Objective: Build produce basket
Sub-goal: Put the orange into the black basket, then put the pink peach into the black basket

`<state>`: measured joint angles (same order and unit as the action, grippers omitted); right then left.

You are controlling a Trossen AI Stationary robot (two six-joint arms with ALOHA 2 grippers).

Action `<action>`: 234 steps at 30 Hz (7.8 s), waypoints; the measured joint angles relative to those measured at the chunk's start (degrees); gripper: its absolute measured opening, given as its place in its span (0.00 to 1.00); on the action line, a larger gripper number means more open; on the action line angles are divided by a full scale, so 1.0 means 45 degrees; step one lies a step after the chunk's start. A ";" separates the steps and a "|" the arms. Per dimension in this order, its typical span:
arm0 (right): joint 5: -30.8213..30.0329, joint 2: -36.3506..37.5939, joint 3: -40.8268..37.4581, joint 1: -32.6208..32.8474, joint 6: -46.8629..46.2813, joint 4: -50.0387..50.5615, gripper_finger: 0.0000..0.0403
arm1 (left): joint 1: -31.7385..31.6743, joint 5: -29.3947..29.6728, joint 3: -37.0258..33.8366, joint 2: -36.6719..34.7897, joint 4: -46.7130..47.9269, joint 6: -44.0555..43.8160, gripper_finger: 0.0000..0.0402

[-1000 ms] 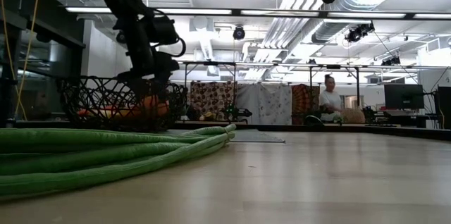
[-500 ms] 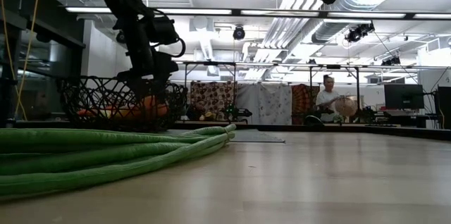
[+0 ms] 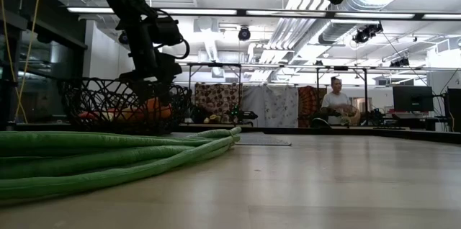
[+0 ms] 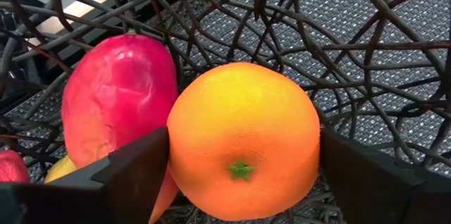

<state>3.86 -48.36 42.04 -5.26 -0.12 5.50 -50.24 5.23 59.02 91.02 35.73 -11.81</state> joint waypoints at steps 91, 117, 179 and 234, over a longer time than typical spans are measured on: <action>0.0622 -0.0021 0.0176 0.0349 -0.6008 -0.1116 0.99 | 1.0253 0.1320 -0.5063 -1.0656 -1.0234 -0.0558 0.99; 0.4329 -0.6128 0.1928 1.1833 -2.0772 1.0071 0.99 | 1.0253 0.1594 -0.5061 -1.0656 -1.0195 -0.0563 0.99; -0.2342 -0.6633 0.5101 0.2909 -0.5928 0.4018 0.87 | 1.0253 0.1643 -0.4653 -1.0661 -1.0157 0.0415 0.99; -0.0708 -0.6993 0.3225 0.0671 -0.7215 -0.7584 0.87 | 1.0260 0.2665 -0.0595 -0.2478 -1.3923 0.7453 0.99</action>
<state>0.67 -79.83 56.55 -2.24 -32.58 -28.63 -4.07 17.22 56.35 79.87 -26.93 21.73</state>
